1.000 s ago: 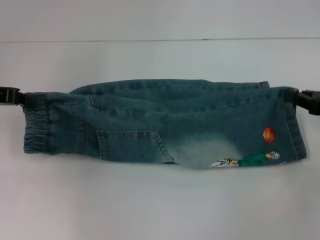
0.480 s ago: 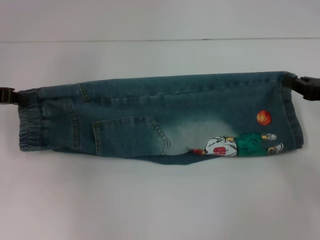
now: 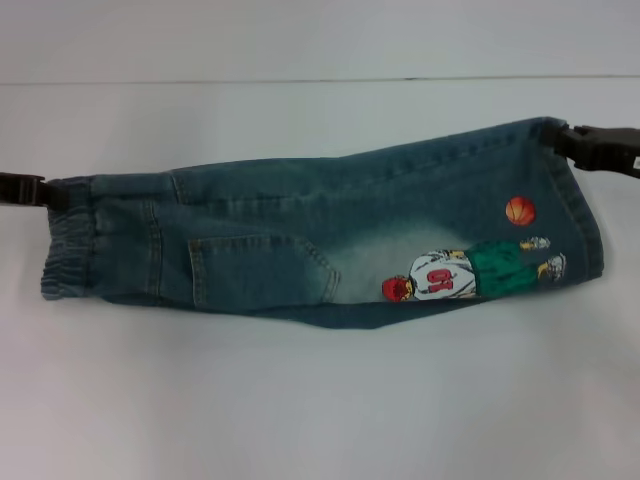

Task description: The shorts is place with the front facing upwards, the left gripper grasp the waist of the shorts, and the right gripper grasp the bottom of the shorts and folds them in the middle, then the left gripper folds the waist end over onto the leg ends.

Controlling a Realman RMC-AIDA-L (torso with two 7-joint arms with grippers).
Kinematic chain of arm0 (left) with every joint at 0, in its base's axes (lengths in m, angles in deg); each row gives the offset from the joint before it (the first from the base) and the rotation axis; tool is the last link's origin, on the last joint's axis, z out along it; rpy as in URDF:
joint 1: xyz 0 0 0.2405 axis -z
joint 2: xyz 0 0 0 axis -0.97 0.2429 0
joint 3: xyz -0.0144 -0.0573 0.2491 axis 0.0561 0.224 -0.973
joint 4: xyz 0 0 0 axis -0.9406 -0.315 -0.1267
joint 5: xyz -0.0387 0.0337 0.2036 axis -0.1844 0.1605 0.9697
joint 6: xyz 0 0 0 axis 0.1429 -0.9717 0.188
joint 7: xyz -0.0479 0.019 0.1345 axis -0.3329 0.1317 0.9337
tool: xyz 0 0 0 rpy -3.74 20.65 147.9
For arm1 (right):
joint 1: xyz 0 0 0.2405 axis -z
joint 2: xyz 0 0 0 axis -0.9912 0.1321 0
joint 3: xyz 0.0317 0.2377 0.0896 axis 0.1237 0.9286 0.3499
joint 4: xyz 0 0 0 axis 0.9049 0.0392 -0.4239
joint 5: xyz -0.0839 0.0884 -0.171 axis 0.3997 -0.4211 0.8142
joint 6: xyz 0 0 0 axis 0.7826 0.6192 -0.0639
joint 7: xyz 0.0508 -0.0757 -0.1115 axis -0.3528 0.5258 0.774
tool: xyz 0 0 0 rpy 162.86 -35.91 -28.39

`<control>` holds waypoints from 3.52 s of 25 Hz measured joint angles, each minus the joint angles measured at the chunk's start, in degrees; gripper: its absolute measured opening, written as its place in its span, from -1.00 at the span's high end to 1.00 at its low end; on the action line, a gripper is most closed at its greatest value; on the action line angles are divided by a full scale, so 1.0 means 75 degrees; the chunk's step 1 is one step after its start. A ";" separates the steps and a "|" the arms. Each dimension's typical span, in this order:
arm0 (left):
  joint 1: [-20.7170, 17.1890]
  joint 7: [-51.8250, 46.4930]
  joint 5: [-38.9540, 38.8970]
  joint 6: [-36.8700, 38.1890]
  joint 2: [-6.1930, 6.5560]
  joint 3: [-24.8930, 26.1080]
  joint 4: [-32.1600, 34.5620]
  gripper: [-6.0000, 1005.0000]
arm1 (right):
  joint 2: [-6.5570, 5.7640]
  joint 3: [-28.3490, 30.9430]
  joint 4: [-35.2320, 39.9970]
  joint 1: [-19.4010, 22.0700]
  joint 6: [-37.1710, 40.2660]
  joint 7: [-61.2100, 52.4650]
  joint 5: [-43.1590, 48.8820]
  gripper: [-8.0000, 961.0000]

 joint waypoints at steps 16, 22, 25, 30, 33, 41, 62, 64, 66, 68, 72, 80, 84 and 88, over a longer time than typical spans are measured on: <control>0.0208 -0.0091 0.0049 -0.0822 -0.0115 -0.0465 -0.0058 0.90 | 0.0017 -0.0012 -0.0336 -0.0228 -0.0688 -0.0087 0.0002 0.89; 0.0217 -0.0178 0.0043 -0.0945 -0.0127 -0.0663 -0.0120 0.86 | 0.0071 -0.0074 -0.0484 -0.0325 -0.0987 -0.0053 0.0014 0.83; 0.0218 -0.0174 0.0011 -0.0925 -0.0133 -0.0672 -0.0131 0.83 | 0.0094 -0.0201 -0.0485 -0.0358 -0.1067 -0.0050 0.0002 0.80; 0.0228 -0.0184 0.0001 -0.0803 -0.0133 -0.0679 -0.0127 0.80 | 0.0124 -0.0432 -0.0490 -0.0408 -0.1188 -0.0088 -0.0002 0.75; 0.0228 -0.0186 0.0000 -0.0825 -0.0172 -0.0679 -0.0128 0.75 | 0.0163 -0.0488 -0.0492 -0.0426 -0.1300 -0.0172 -0.0008 0.72; 0.0195 -0.0239 0.0025 -0.0942 -0.0210 -0.0650 -0.0133 0.47 | 0.0209 -0.0492 -0.0487 -0.0441 -0.1373 -0.0193 -0.0012 0.64; 0.0249 -0.0944 0.0296 0.0535 0.0137 -0.0455 0.0377 -0.77 | 0.0118 -0.0564 -0.0003 -0.0255 0.0080 -0.0675 -0.0097 -0.91; 0.0238 -0.0843 0.0109 0.1009 0.0202 -0.0247 0.0486 -0.76 | 0.0111 -0.0596 0.0304 -0.0188 0.0747 -0.0878 -0.0093 -0.91; 0.0212 -0.0693 -0.0092 0.1381 0.0295 -0.0070 0.0519 -0.75 | 0.0087 -0.0638 0.0625 -0.0135 0.1458 -0.1008 -0.0077 -0.91; 0.0191 -0.0586 -0.0127 0.1541 0.0389 0.0038 0.0485 -0.75 | -0.0010 -0.0895 0.0892 -0.0103 0.2379 -0.1054 -0.0041 -0.91; 0.0154 -0.0510 0.0123 0.1612 0.0438 0.0056 0.0454 -0.74 | -0.0251 -0.1745 0.1290 -0.0066 0.3738 -0.1058 -0.0026 -0.91; -0.0015 -0.0051 0.0602 0.1833 0.0382 0.0011 0.0278 -0.71 | -0.0392 -0.2352 0.1481 0.0003 0.4206 -0.1077 -0.0022 -0.91; -0.0089 0.0065 0.0679 0.1659 0.0342 0.0013 0.0250 -0.70 | -0.0347 -0.2374 0.1458 -0.0047 0.4120 -0.1066 -0.0022 -0.91; -0.0111 0.0088 0.0819 0.1460 0.0318 0.0007 0.0083 -0.69 | -0.0307 -0.2405 0.1451 -0.0104 0.4005 -0.1065 -0.0022 -0.91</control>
